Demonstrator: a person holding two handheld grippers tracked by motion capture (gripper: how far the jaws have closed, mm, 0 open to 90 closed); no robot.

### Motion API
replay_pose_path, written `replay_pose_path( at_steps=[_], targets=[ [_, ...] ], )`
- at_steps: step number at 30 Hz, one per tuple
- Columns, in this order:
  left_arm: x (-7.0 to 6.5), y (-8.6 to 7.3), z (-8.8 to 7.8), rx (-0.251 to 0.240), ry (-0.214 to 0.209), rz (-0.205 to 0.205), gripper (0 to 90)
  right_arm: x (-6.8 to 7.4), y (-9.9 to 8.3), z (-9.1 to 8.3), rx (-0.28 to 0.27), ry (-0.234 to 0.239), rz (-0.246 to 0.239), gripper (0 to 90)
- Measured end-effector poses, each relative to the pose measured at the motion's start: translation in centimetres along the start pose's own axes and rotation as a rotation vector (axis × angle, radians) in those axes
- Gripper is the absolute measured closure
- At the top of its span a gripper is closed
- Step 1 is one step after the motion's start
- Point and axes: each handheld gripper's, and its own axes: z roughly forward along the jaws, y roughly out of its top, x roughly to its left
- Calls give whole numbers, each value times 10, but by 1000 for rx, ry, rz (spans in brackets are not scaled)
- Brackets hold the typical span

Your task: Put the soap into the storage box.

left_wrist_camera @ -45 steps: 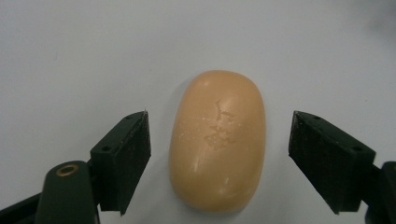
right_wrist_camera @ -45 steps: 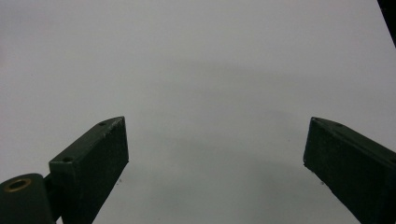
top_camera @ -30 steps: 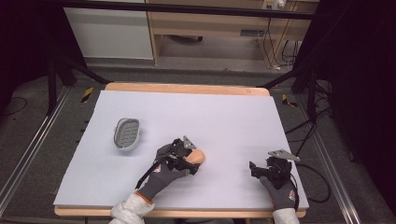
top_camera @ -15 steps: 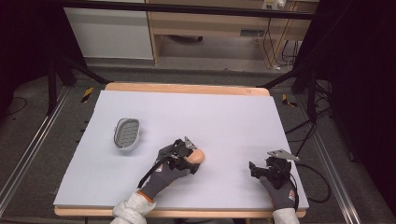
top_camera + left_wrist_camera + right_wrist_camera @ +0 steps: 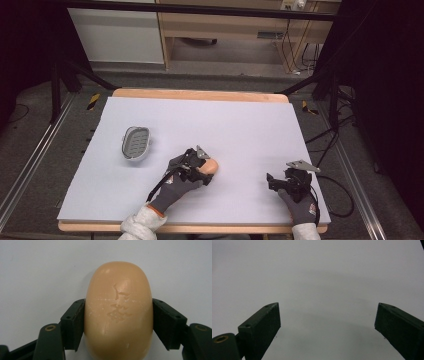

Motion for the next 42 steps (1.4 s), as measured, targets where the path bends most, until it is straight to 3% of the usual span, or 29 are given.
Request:
replay_pose_path(
  at_steps=[11, 21, 30, 42],
  targets=[
    [6, -1, -35, -59, 0, -15, 311, 0, 0, 0, -1, 0, -1, 68],
    [16, -15, -62, -91, 21, -41, 312, 0, 0, 0, -8, -4, -8, 67],
    [29, -35, -78, -108, 31, -77, 312, 0, 0, 0, -8, -4, -8, 67],
    [50, -49, -104, -161, 83, -145, 312, 1, 1, -1, -10, 4, -22, 67]
  ],
)
